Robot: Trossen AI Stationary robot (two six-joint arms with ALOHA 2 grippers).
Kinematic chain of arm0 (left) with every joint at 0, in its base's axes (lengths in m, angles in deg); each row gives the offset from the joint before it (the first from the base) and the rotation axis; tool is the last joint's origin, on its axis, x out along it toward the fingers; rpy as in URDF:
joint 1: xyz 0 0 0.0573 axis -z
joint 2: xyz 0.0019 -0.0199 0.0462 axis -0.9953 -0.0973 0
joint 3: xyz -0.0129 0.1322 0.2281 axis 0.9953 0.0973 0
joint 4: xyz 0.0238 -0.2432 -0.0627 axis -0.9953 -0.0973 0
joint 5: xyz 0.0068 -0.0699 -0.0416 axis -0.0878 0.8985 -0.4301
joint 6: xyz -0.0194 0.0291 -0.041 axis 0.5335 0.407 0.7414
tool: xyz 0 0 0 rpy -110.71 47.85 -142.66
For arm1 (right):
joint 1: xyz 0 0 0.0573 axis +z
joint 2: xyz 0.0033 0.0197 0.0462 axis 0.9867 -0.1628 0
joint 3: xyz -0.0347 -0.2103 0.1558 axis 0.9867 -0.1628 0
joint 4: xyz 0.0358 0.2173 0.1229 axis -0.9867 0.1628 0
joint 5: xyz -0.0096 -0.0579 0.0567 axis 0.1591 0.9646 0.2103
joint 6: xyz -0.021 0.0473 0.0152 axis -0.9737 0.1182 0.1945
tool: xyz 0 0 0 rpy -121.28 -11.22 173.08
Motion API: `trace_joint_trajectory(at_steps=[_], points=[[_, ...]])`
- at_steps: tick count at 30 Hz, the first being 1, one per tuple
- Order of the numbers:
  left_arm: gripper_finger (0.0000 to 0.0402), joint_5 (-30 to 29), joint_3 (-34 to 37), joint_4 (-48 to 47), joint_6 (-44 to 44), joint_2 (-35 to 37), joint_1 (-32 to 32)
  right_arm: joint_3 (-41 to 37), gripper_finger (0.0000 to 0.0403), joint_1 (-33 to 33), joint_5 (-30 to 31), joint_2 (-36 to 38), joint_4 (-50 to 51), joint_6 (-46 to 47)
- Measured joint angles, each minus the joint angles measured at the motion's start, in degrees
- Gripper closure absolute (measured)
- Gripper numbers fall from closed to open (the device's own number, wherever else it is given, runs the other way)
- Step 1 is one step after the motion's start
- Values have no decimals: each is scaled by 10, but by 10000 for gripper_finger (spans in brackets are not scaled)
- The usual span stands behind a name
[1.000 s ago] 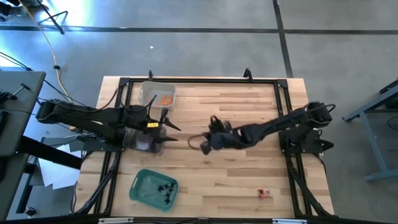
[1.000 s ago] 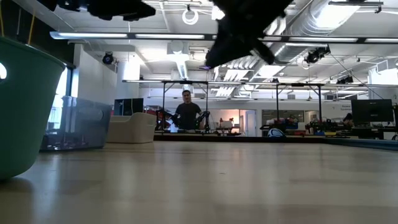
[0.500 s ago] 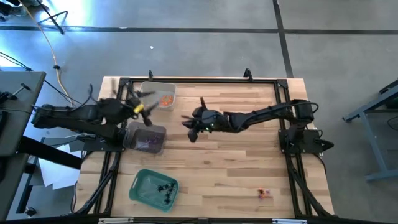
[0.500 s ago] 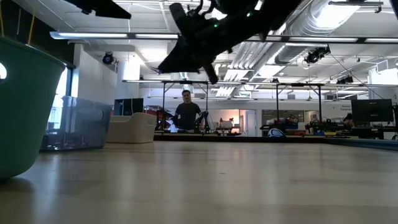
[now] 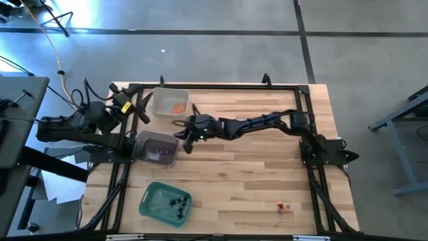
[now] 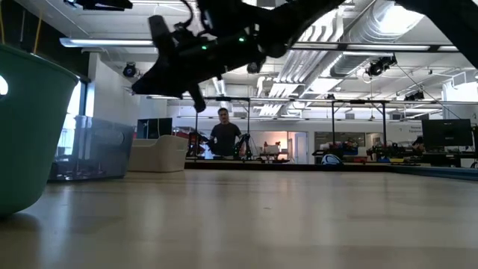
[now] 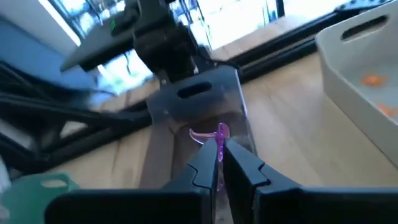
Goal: Sort Halloween decoration
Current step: Put the bottom right violet witch hat into the black bin, then put the right violet witch hat into the black bin
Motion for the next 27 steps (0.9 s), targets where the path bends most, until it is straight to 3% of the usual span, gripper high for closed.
trace_joint_trajectory(at_steps=[5, 11, 21, 27], points=[[216, -2, 0, -9, 0, 3, 0, 113, 387, 0, -8, -62, 62, -19], [216, -3, 0, -19, 5, 3, 0, 208, 376, 6, -100, -125, 104, -43], [216, -10, 0, -35, 5, 2, 0, 222, 289, 18, -100, -124, 153, -78], [216, -4, 0, -70, 49, 3, 0, 226, 285, 17, -81, -121, 220, -61]])
